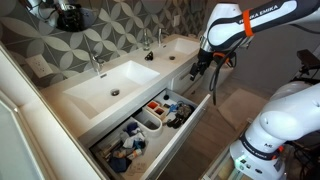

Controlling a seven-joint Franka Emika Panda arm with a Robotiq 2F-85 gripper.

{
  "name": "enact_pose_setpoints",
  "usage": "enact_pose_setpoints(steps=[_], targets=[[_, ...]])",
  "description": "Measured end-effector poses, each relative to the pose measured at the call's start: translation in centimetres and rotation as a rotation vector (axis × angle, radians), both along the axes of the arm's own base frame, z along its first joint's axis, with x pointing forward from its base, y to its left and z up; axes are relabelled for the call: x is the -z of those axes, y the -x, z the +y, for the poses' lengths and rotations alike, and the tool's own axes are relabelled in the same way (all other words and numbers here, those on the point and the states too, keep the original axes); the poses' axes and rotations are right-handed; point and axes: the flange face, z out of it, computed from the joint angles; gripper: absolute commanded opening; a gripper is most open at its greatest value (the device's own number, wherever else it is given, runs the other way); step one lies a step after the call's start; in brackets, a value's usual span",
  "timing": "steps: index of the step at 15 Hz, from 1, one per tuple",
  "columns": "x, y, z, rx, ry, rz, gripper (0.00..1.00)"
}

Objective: Pick up the black object next to the scissors in the drawer and put it on the bathroom counter

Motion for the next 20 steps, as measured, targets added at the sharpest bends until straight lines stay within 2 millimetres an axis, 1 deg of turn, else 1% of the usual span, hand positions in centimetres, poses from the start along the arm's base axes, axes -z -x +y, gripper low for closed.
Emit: enact_pose_setpoints(steps=[4,8,10,20], targets=[[1.7,-1.5,-0.2,-0.013,0.016,-0.031,1.00],[4.0,-3.2,0.0,-0.035,0.035,-0.075,1.00],[4.9,-3.5,0.1,-0.039,0.039,-0.073,1.00],[5.1,-3.6,0.1,-0.041,0.039,-0.071,1.00]])
